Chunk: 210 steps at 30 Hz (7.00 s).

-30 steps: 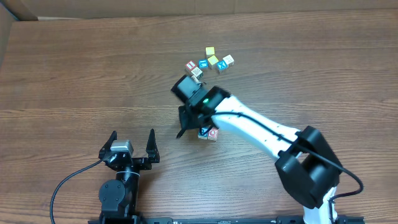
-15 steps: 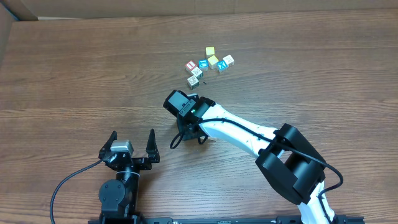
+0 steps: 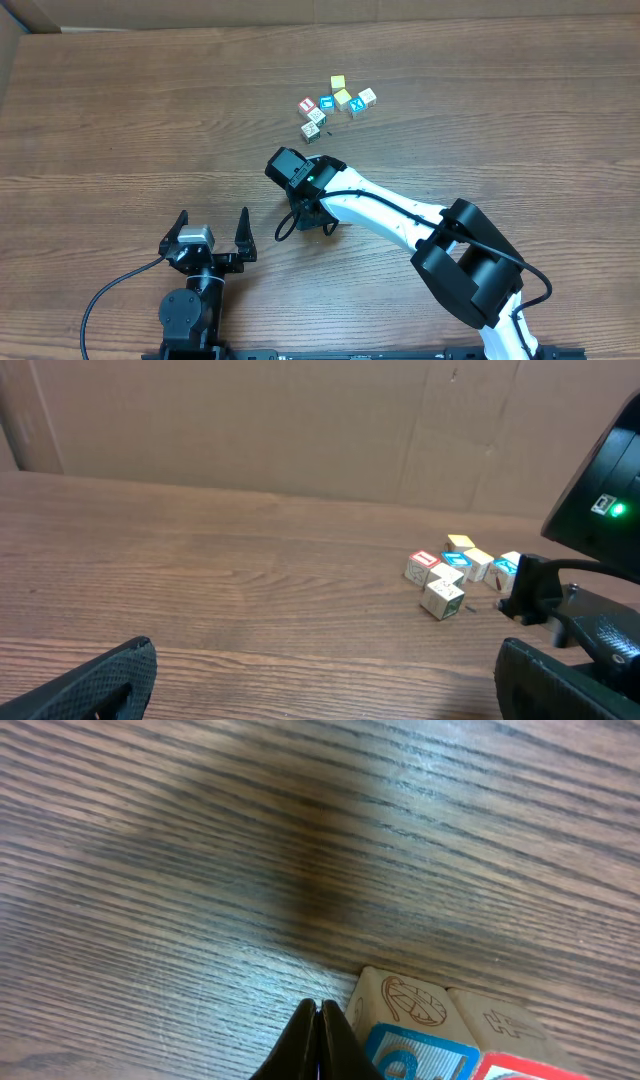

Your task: Flip 3 blocks

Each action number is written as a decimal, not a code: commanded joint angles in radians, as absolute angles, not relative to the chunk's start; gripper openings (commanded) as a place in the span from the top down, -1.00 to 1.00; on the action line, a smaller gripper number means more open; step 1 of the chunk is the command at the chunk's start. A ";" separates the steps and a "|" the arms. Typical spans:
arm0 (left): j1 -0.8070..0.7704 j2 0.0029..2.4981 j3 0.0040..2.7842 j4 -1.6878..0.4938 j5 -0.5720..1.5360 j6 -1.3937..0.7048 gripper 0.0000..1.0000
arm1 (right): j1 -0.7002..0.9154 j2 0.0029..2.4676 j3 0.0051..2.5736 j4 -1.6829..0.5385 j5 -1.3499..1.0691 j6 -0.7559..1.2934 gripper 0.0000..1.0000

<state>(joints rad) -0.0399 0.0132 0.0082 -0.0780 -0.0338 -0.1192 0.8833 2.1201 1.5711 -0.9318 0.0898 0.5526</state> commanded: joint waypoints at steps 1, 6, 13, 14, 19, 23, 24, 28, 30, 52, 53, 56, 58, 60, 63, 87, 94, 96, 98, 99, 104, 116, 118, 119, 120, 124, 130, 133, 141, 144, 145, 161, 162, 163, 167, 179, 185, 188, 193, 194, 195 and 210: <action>-0.046 0.004 0.005 -0.076 -0.026 -0.097 -1.00 | 0.880 2.117 1.570 -0.933 0.104 0.549 0.92; -0.046 0.004 0.005 -0.076 -0.026 -0.097 -1.00 | 0.879 2.115 1.612 -0.935 0.091 0.548 0.92; -0.046 0.004 0.005 -0.076 -0.026 -0.097 -1.00 | 0.864 2.096 1.826 -1.014 0.059 0.507 0.80; -0.046 0.004 0.005 -0.076 -0.026 -0.097 -1.00 | 0.852 2.096 1.863 -1.031 0.059 0.507 0.78; -0.046 0.004 0.005 -0.076 -0.026 -0.097 -1.00 | 0.768 2.096 1.992 -1.064 0.040 0.507 0.49; -0.046 0.004 0.005 -0.076 -0.026 -0.097 -0.99 | 0.675 2.096 2.012 -1.061 -0.025 0.507 -0.18; -0.046 0.004 0.005 -0.076 -0.026 -0.097 -0.99 | 0.651 2.097 2.011 -1.061 -0.027 0.507 -0.32; -0.046 0.004 0.005 -0.076 -0.026 -0.097 -1.00 | 0.572 2.097 2.000 -1.062 -0.025 0.506 -0.50; -0.046 0.004 0.005 -0.076 -0.026 -0.097 -1.00 | 0.546 2.099 1.995 -1.061 -0.025 0.494 -0.61; -0.046 0.004 0.005 -0.076 -0.026 -0.097 -1.00 | 0.523 2.104 1.929 -0.988 -0.025 0.437 -0.81; -0.046 0.004 0.005 -0.076 -0.026 -0.097 -1.00 | 0.523 2.104 1.929 -0.987 -0.025 0.437 -0.82; -0.046 0.004 0.005 -0.076 -0.026 -0.097 -0.99 | 0.523 2.104 1.929 -0.979 -0.025 0.437 -0.86; -0.046 0.004 0.005 -0.076 -0.026 -0.097 -1.00 | 0.524 2.104 1.929 -0.976 -0.025 0.437 -0.86; -0.046 0.004 0.005 -0.076 -0.026 -0.097 -0.99 | 0.523 2.104 1.929 -0.973 -0.050 0.417 -0.85; -0.046 0.004 0.005 -0.076 -0.026 -0.097 -0.99 | 0.523 2.104 1.929 -0.981 -0.118 0.361 -0.82; -0.046 0.004 0.005 -0.076 -0.026 -0.097 -1.00 | 0.557 2.105 1.724 -0.613 -0.099 0.208 -1.00; -0.046 0.004 0.005 -0.076 -0.026 -0.097 -1.00 | 0.557 2.105 1.589 -0.456 -0.099 0.207 -1.00; -0.046 0.004 0.005 -0.076 -0.026 -0.097 -0.99 | 0.557 2.105 1.563 -0.422 -0.099 0.207 -1.00; -0.046 0.004 0.005 -0.076 -0.026 -0.097 -1.00 | 0.557 2.106 1.544 -0.400 -0.098 0.207 -1.00; -0.046 0.004 0.005 -0.076 -0.026 -0.097 -1.00 | 0.557 2.106 1.539 -0.395 -0.098 0.207 -1.00; -0.046 0.004 0.005 -0.076 -0.026 -0.097 -1.00 | 0.554 2.106 1.574 -0.460 -0.099 0.209 -0.99; -0.046 0.004 0.005 -0.076 -0.026 -0.097 -0.99 | 0.552 2.106 2.009 -0.824 -0.115 0.239 -0.95; -0.046 0.004 0.005 -0.076 -0.026 -0.097 -1.00 | 0.556 2.114 2.007 -0.822 -0.114 0.239 -0.95; -0.046 0.004 0.005 -0.076 -0.026 -0.097 -0.99 | 0.558 2.123 2.007 -0.823 -0.115 0.239 -0.95; -0.046 0.004 0.005 -0.076 -0.026 -0.097 -1.00 | 0.562 2.138 2.004 -0.824 -0.114 0.239 -0.96; -0.046 0.004 0.005 -0.076 -0.026 -0.097 -1.00 | 0.589 2.221 2.003 -0.809 -0.111 0.239 -0.75; -0.046 0.004 0.005 -0.076 -0.026 -0.097 -1.00 | 0.628 2.349 2.002 -0.779 -0.030 0.239 -0.65; -0.046 0.004 0.005 -0.076 -0.026 -0.097 -1.00 | 0.644 2.391 2.002 -0.780 -0.020 0.239 -0.48; -0.046 0.004 0.005 -0.076 -0.026 -0.097 -1.00 | 0.659 2.377 2.006 -0.789 0.009 0.239 0.04; -0.046 0.004 0.005 -0.076 -0.026 -0.097 -1.00 | 0.659 2.358 2.006 -0.795 0.051 0.239 -0.12; -0.046 0.004 0.005 -0.076 -0.026 -0.097 -1.00 | 0.659 2.357 2.006 -0.794 0.052 0.239 -0.27; -0.046 0.004 0.005 -0.076 -0.026 -0.097 -1.00 | 0.661 2.400 2.006 -0.745 0.052 0.420 0.28; -0.046 0.004 0.005 -0.076 -0.026 -0.097 -0.99 | 0.661 2.397 2.009 -0.746 0.052 0.420 0.39; -0.046 0.004 0.005 -0.076 -0.026 -0.097 -1.00 | 0.661 2.391 2.012 -0.748 0.052 0.420 0.53; -0.046 0.004 0.005 -0.076 -0.026 -0.097 -1.00 | 0.660 2.329 2.020 -0.781 0.052 0.420 0.67; -0.046 0.004 0.005 -0.076 -0.026 -0.097 -0.99 | 0.674 2.072 2.030 -1.123 -0.064 0.449 0.66; -0.046 0.004 0.005 -0.076 -0.026 -0.097 -1.00 | 0.701 2.092 1.942 -1.192 -0.109 0.485 0.66; -0.046 0.004 0.005 -0.076 -0.026 -0.097 -1.00 | 0.733 2.092 1.863 -1.121 -0.110 0.495 0.52; -0.046 0.004 0.005 -0.076 -0.026 -0.097 -1.00 | 0.754 2.092 1.813 -1.006 -0.107 0.471 -0.70; -0.046 0.004 0.005 -0.076 -0.026 -0.097 -1.00 | 0.754 2.092 1.813 -0.994 -0.107 0.459 -0.81; -0.046 0.004 0.005 -0.076 -0.026 -0.097 -1.00 | 0.754 2.091 1.814 -0.983 -0.107 0.441 -0.89; -0.046 0.004 0.005 -0.076 -0.026 -0.097 -1.00 | 0.379 2.075 2.146 -1.437 -0.107 0.313 -1.00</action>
<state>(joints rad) -0.0399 0.0132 0.0082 -0.0776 -0.0334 -0.1192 0.4892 2.1029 2.1044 -1.3975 -0.1154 0.3588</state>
